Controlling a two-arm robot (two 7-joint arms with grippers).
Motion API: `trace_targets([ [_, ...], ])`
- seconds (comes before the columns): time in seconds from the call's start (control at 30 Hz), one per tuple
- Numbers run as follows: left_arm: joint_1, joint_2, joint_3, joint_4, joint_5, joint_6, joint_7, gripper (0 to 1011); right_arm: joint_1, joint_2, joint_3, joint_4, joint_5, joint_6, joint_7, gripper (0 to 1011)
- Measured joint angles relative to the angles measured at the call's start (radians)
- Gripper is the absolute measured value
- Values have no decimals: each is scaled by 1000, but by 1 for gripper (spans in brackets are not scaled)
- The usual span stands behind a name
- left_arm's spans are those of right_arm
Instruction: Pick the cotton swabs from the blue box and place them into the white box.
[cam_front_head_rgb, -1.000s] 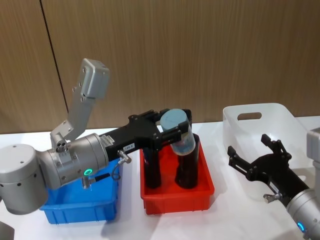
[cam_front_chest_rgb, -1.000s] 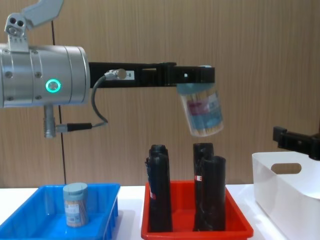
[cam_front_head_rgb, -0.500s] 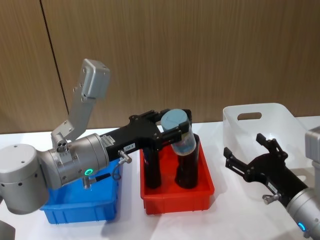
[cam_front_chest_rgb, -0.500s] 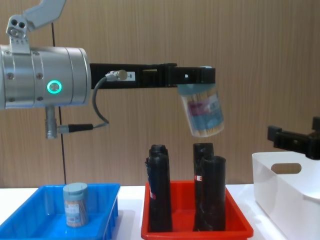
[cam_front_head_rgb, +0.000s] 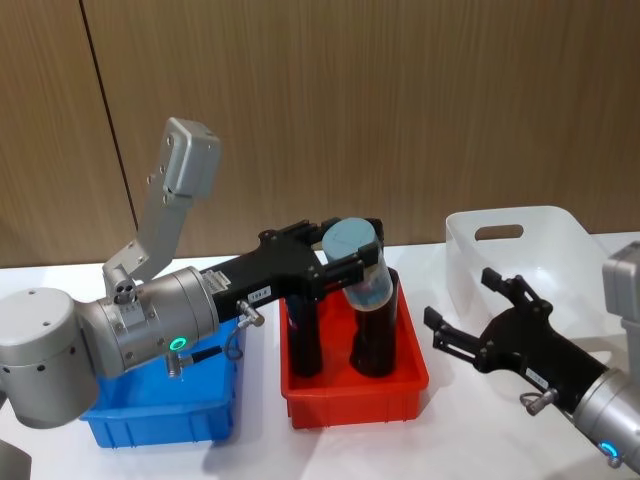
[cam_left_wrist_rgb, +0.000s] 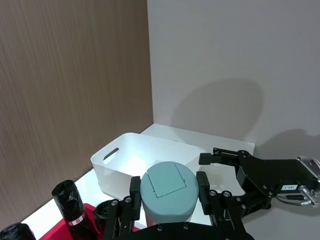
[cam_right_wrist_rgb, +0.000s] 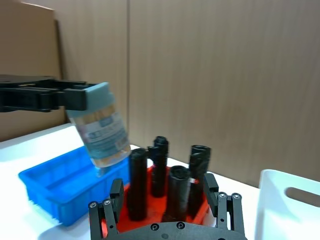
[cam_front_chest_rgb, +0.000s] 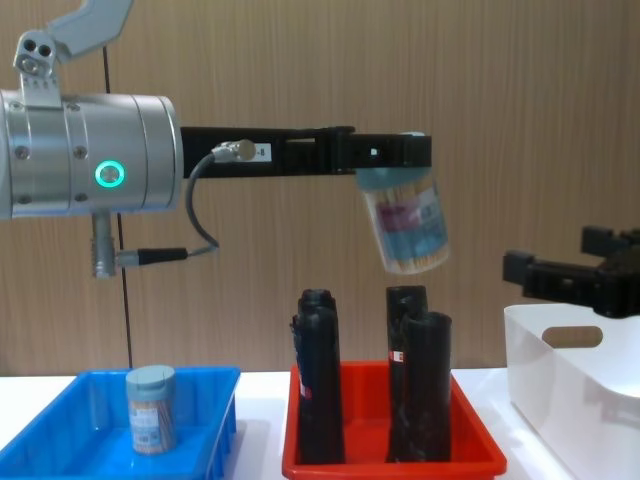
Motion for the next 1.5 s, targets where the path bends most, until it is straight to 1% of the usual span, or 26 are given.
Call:
trace_targets([
  [0.03,0,0,0,0,0,0,0,669,2,1,0,1,2,2,11,1002],
  [0.07,0,0,0,0,0,0,0,669,8,5,2,3,9,7,34,1002],
  [0.1,0,0,0,0,0,0,0,669,8,5,2,3,9,7,34,1002],
  [0.13,0,0,0,0,0,0,0,669,14,9,3,5,16,15,61,1002],
  [0.23,0,0,0,1,0,0,0,669,28,14,5,11,30,35,112,1001],
  [0.3,0,0,0,1,0,0,0,669,37,16,6,14,36,45,133,1001],
  [0.33,0,0,0,1,0,0,0,669,48,17,6,17,42,57,157,1002],
  [0.53,0,0,0,1,0,0,0,669,88,14,5,31,55,96,220,1002],
  [0.73,0,0,0,1,0,0,0,669,123,4,-1,46,56,122,254,1002],
  [1.07,0,0,0,1,0,0,0,669,170,-15,-16,71,48,147,283,1001],
  [1.5,0,0,0,1,0,0,0,669,212,-39,-38,104,31,158,311,1001],
])
